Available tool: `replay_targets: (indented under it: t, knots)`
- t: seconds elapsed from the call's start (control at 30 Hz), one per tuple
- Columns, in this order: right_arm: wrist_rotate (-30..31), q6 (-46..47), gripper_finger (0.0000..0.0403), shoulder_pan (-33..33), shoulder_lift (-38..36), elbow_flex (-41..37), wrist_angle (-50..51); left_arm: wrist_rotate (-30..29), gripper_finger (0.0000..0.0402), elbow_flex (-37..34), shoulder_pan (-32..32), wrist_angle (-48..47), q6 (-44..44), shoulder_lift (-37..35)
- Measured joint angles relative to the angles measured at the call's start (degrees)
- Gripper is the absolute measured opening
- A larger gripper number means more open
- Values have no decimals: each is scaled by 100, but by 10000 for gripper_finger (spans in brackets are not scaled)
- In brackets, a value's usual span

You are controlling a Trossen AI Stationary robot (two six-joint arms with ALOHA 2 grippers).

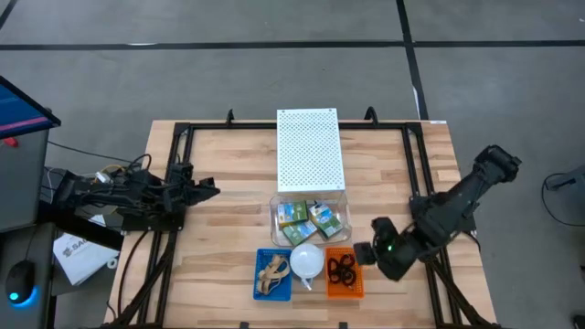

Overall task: Pick & Place Office Desk Supplies
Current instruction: Put the orange bin with spring keychains on the shelf

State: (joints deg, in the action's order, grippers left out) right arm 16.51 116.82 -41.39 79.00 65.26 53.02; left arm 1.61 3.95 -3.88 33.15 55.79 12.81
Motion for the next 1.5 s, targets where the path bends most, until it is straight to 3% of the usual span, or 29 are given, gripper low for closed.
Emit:
replay_targets:
  t: [0.3,0.53,1.1,1.37,1.5]
  knots:
    - [-492,829,185,-489,813,-19,-463,-65,88,0,0,5,279,694]
    - [-721,857,183,-285,1339,-12,-572,18,88,0,-2,377,323,1094]
    - [-914,641,189,-69,2087,-28,-652,142,88,0,-2,833,361,1094]
    - [-890,620,137,18,2176,-149,-514,142,88,0,-2,854,363,1094]
    - [-868,547,92,22,2186,-434,-1212,142,88,0,-2,854,363,1094]
